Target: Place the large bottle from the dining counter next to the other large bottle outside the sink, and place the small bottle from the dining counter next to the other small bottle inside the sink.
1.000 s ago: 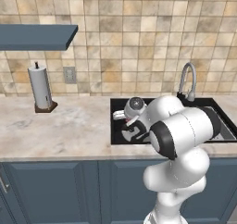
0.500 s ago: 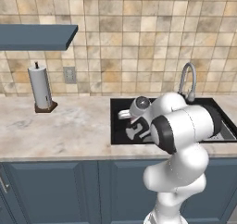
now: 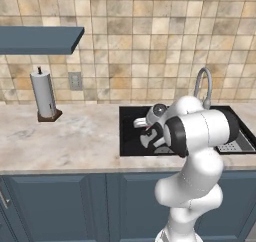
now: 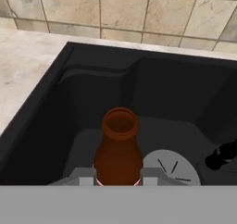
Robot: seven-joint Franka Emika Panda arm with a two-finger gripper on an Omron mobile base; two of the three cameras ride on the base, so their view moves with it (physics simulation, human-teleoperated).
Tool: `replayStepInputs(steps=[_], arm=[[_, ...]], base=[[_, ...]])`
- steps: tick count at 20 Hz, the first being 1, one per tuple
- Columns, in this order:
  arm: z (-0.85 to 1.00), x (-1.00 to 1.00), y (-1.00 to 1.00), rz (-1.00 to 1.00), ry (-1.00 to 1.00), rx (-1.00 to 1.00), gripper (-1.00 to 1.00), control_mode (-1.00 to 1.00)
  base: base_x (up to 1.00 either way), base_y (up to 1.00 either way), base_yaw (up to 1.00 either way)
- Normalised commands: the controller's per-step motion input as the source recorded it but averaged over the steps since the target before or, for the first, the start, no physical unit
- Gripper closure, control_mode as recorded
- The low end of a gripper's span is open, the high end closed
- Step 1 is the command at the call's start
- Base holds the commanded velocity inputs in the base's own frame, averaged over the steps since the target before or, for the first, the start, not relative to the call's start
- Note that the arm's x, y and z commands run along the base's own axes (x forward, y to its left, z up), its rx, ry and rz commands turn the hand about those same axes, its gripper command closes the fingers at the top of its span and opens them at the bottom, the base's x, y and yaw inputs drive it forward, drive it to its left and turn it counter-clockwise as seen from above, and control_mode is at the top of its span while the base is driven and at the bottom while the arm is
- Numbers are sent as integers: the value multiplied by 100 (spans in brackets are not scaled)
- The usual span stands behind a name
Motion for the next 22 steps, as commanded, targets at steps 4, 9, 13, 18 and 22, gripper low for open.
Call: replayStepInputs(steps=[4, 9, 13, 18, 22], arm=[[0, 0, -22, 0, 0, 0, 100, -100], [0, 3, -29, 0, 0, 0, 100, -100], [-1, 5, -31, 0, 0, 0, 100, -100], [-4, 4, -33, 0, 0, 0, 100, -100], [-10, 9, -30, 0, 0, 0, 100, -100]], base=[[0, 0, 0], [0, 0, 0], [0, 0, 0], [0, 0, 0], [0, 0, 0]])
